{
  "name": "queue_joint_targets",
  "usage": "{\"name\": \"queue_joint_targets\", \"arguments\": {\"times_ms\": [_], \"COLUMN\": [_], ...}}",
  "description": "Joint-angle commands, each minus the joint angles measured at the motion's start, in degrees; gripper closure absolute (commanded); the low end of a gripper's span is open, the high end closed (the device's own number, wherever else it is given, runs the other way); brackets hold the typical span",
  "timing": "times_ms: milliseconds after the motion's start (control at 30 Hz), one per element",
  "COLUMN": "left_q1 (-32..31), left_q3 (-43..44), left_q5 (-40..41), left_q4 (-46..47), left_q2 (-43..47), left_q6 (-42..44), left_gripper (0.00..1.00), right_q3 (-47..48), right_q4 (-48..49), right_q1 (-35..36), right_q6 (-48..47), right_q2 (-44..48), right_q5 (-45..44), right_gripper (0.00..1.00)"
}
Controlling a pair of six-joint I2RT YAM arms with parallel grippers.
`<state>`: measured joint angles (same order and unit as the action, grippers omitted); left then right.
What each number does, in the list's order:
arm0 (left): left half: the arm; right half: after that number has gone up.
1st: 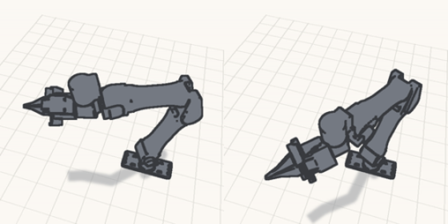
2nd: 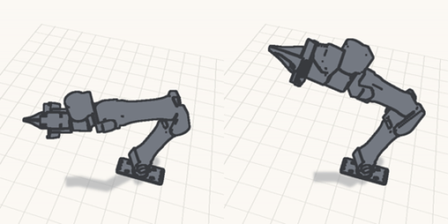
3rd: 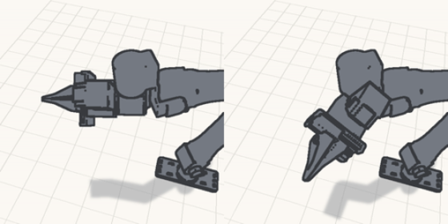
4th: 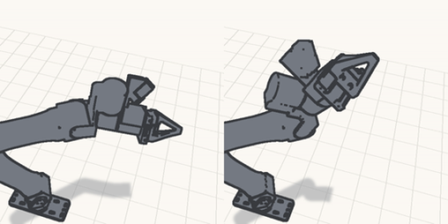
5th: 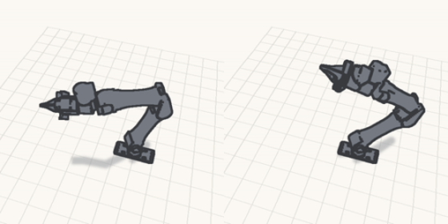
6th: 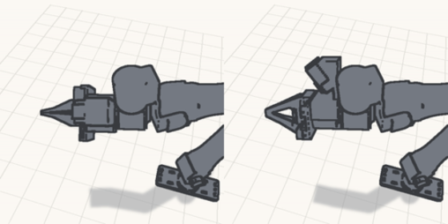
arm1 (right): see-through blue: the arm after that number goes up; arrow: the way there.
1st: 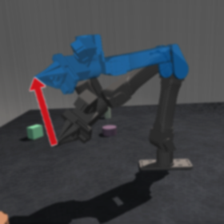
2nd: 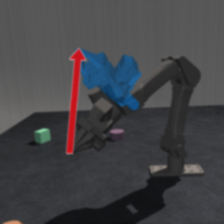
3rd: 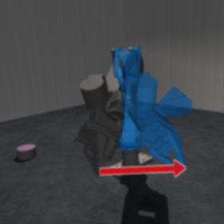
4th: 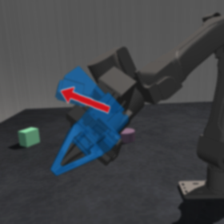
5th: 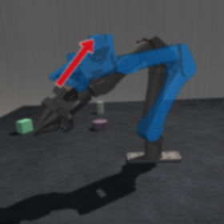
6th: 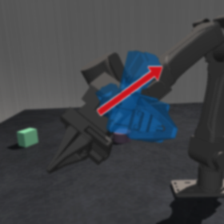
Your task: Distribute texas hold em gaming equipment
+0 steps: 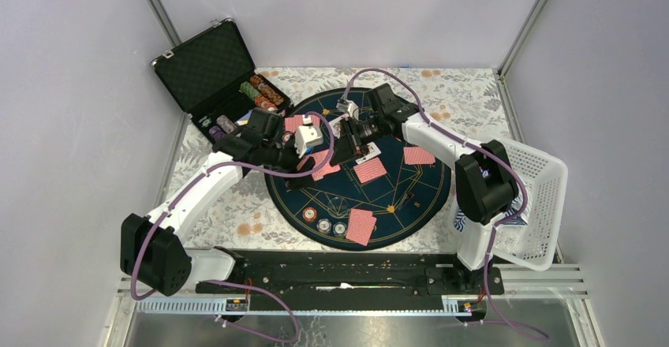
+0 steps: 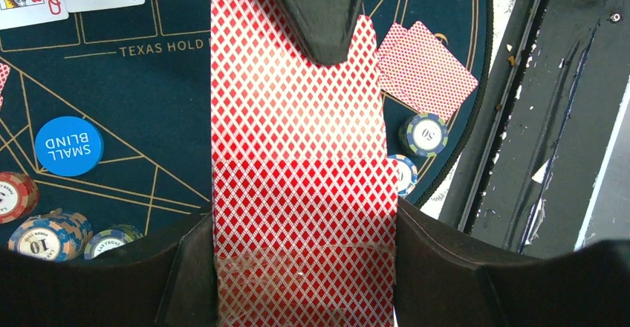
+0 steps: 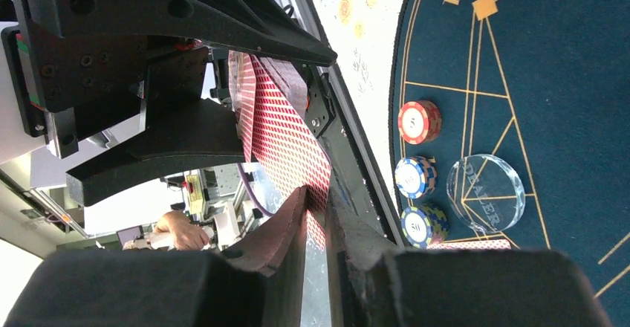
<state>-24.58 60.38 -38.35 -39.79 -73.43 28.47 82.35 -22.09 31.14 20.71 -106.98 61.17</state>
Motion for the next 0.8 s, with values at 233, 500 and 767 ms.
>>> {"name": "queue_joint_targets", "arguments": {"times_ms": [233, 500, 767], "left_q1": [-0.2, -0.2, -0.2], "left_q3": [2.0, 2.1, 2.4], "left_q5": [-1.9, -1.9, -1.9], "left_q4": [2.8, 2.7, 2.8], "left_q2": [1.1, 1.0, 0.8], "left_q6": [0.6, 0.6, 0.6], "left_gripper": [1.0, 1.0, 1.0], "right_q3": [1.6, 1.4, 1.1], "right_q4": [-2.3, -2.3, -1.5], "right_q1": [-2.2, -3.2, -3.2], "right_q6": [-2.3, -2.2, -1.5], "right_q2": [3.5, 4.8, 5.7], "right_q5": [-0.2, 0.7, 1.8], "right_gripper": [0.82, 0.88, 1.0]}}
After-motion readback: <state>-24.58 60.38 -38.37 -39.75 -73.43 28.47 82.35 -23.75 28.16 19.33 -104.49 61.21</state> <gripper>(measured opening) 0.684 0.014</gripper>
